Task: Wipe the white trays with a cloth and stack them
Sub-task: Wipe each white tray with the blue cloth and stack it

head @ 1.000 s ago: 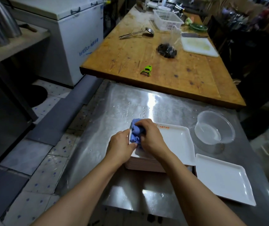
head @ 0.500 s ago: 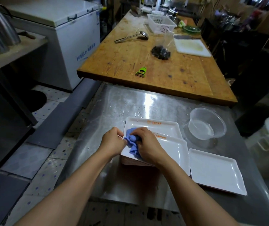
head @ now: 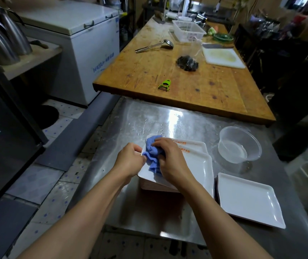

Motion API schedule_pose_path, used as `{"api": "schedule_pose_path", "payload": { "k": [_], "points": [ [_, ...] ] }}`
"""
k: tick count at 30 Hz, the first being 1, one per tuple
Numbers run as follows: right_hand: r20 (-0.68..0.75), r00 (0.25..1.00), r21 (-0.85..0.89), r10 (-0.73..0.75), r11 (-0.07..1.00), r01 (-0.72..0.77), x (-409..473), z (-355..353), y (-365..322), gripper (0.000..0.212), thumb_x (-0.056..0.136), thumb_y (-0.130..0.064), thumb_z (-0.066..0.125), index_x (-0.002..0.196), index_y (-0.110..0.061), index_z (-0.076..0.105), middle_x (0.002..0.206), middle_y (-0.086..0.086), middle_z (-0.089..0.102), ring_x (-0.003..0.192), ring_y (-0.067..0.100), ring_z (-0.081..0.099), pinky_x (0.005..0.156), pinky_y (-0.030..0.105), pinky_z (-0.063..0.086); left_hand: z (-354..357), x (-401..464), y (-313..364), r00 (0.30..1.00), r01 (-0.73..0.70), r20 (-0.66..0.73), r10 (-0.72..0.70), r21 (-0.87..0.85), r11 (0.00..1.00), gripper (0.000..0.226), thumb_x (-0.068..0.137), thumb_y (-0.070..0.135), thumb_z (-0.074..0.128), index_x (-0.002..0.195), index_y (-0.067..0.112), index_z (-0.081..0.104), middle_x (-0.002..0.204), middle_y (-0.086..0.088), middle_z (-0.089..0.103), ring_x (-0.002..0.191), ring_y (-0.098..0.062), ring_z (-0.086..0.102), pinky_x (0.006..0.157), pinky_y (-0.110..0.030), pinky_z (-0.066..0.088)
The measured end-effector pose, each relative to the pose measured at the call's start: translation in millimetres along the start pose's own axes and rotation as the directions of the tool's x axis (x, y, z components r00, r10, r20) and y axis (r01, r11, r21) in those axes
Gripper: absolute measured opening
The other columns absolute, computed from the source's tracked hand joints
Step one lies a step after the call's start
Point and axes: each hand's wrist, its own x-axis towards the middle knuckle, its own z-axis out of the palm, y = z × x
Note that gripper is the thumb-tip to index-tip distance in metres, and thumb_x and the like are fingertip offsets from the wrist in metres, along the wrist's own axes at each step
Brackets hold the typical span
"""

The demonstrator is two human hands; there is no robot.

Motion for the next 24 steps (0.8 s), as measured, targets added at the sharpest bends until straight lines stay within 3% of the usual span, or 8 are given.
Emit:
{"api": "schedule_pose_path", "payload": {
  "k": [3, 6, 9, 12, 16, 18, 22, 24],
  "points": [
    [-0.009, 1.000, -0.024, -0.020, 1.000, 0.020, 6.6, -8.2, -7.2, 0.038, 0.076, -0.011, 0.051, 0.111, -0.003, 0.063, 0.117, 0.008, 0.058, 0.103, 0.014, 0.044, 0.085, -0.001, 0.024, -0.1, -6.1, 9.4, 0.996, -0.074, 0.033, 0.081, -0.156, 0.985, 0.022, 0.082, 0.001, 0.056, 0.085, 0.022, 0.064, 0.085, -0.011, 0.071, 0.080, -0.028, 0.066, 0.070, -0.040, 0.051],
    [0.021, 0.998, -0.075, -0.064, 0.995, 0.065, 13.0, -16.9, -12.0, 0.036, 0.079, -0.005, 0.053, 0.113, -0.003, 0.062, 0.120, 0.011, 0.059, 0.108, 0.022, 0.044, 0.084, 0.010, 0.026, 3.4, -12.0, 19.5, 0.994, -0.089, 0.029, 0.107, -0.365, 0.927, 0.025, 0.088, -0.001, 0.051, 0.090, 0.015, 0.070, 0.076, -0.007, 0.070, 0.070, -0.020, 0.063, 0.064, -0.031, 0.049],
    [0.087, 0.991, -0.049, -0.099, 0.993, 0.104, 12.0, -26.5, -18.8, 0.027, 0.080, -0.011, 0.046, 0.099, -0.008, 0.065, 0.100, 0.006, 0.062, 0.095, 0.022, 0.048, 0.080, 0.021, 0.035, 6.7, -13.7, 25.9, 0.996, 0.003, 0.077, 0.053, -0.600, 0.800, 0.022, 0.092, 0.000, 0.050, 0.099, 0.009, 0.069, 0.076, -0.005, 0.071, 0.063, -0.015, 0.067, 0.055, -0.027, 0.055],
    [0.125, 0.991, 0.015, -0.056, 0.998, 0.055, 5.9, -35.3, -22.8, 0.017, 0.089, -0.006, 0.046, 0.079, -0.014, 0.057, 0.081, 0.006, 0.060, 0.083, 0.030, 0.052, 0.070, 0.040, 0.046, 11.6, -14.2, 27.9, 0.988, 0.057, 0.138, 0.066, -0.732, 0.679, 0.021, 0.094, 0.003, 0.048, 0.103, 0.007, 0.067, 0.077, -0.005, 0.073, 0.061, -0.012, 0.068, 0.050, -0.022, 0.054],
    [0.165, 0.984, -0.163, -0.072, 0.982, 0.099, -12.8, -40.9, -24.5, 0.013, 0.087, -0.011, 0.050, 0.095, -0.014, 0.059, 0.102, 0.000, 0.060, 0.096, 0.024, 0.046, 0.083, 0.039, 0.039, 17.9, -11.3, 30.5, 0.991, 0.118, 0.129, -0.023, -0.804, 0.583, 0.019, 0.096, 0.004, 0.046, 0.094, 0.015, 0.061, 0.078, -0.007, 0.074, 0.064, -0.016, 0.071, 0.051, -0.026, 0.055],
    [0.129, 0.982, -0.298, -0.137, 0.939, 0.170, -20.9, -38.8, -23.4, 0.019, 0.086, -0.016, 0.052, 0.105, -0.014, 0.057, 0.113, 0.000, 0.058, 0.102, 0.023, 0.044, 0.086, 0.038, 0.038, 19.9, -9.0, 33.8, 0.993, 0.119, 0.110, -0.052, -0.803, 0.585, 0.023, 0.096, 0.003, 0.047, 0.088, 0.020, 0.060, 0.073, -0.004, 0.074, 0.062, -0.014, 0.071, 0.048, -0.025, 0.054],
    [0.115, 0.969, -0.504, -0.218, 0.828, 0.246, -27.4, -40.2, -15.7, 0.027, 0.086, -0.020, 0.052, 0.112, -0.015, 0.055, 0.124, 0.002, 0.054, 0.111, 0.024, 0.045, 0.088, 0.036, 0.036, 29.8, -9.9, 40.8, 0.998, 0.049, 0.012, -0.057, -0.708, 0.705, 0.020, 0.094, -0.002, 0.047, 0.090, 0.009, 0.063, 0.075, -0.005, 0.068, 0.055, -0.012, 0.066, 0.048, -0.025, 0.052],
    [0.107, 0.963, -0.554, -0.247, 0.789, 0.265, -30.1, -50.2, -9.0, 0.025, 0.081, -0.018, 0.054, 0.106, -0.014, 0.059, 0.120, 0.002, 0.059, 0.107, 0.025, 0.051, 0.084, 0.037, 0.037, 35.5, -11.3, 43.3, 0.997, 0.032, -0.029, -0.070, -0.672, 0.739, 0.026, 0.091, -0.005, 0.047, 0.082, 0.012, 0.065, 0.078, -0.009, 0.066, 0.060, -0.019, 0.063, 0.057, -0.032, 0.055]
  ]
}}
